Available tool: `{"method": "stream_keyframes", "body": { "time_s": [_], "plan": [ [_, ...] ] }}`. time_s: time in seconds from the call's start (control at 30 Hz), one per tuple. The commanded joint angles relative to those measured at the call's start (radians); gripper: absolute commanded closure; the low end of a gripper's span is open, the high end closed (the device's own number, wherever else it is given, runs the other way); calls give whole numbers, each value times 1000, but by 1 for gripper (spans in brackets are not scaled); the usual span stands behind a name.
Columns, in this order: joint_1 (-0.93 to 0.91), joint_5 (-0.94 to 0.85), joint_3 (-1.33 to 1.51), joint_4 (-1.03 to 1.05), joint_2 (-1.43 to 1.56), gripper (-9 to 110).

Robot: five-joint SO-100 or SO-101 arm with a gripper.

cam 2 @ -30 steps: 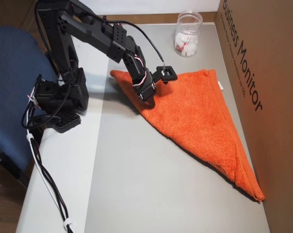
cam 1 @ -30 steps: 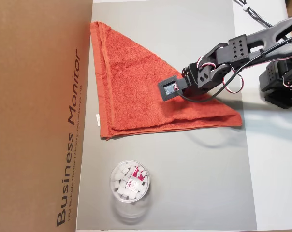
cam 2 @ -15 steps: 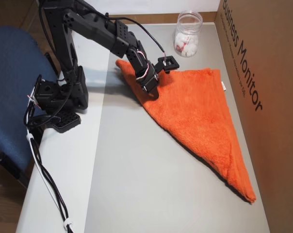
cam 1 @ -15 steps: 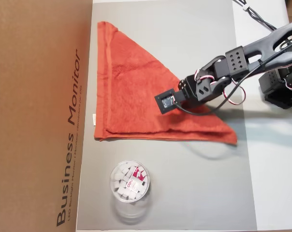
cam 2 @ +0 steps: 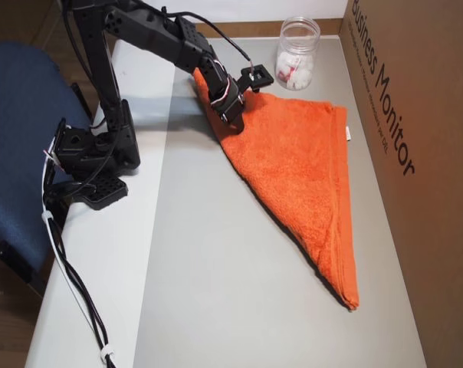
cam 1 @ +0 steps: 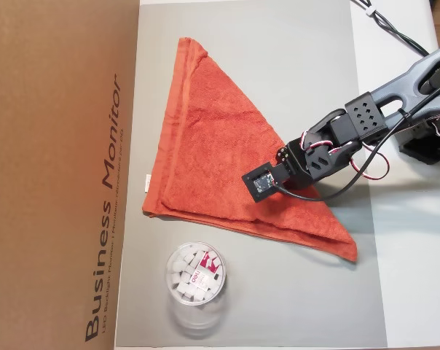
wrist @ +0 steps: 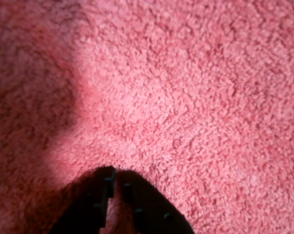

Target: Fold the blanket.

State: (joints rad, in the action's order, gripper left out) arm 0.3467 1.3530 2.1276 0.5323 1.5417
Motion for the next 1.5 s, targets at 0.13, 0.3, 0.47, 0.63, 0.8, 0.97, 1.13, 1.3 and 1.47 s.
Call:
{"method": "stream_keyframes", "body": {
  "time_s": [0.13, 0.3, 0.47, 0.63, 0.8, 0.97, 1.13, 1.3, 1.47],
  "plan": [
    [-9, -12, -66, 58, 51, 101],
    [-48, -14, -161, 156, 86, 101],
    [-84, -14, -249, 281, 124, 101],
    [-98, -15, -281, 387, 206, 101],
    [-84, -104, -264, 459, 318, 101],
    [-81, -175, -207, 482, 426, 101],
    [-48, -287, -137, 482, 518, 101],
    [28, -342, -66, 482, 607, 101],
    [121, -390, 29, 472, 699, 101]
  ]
}}
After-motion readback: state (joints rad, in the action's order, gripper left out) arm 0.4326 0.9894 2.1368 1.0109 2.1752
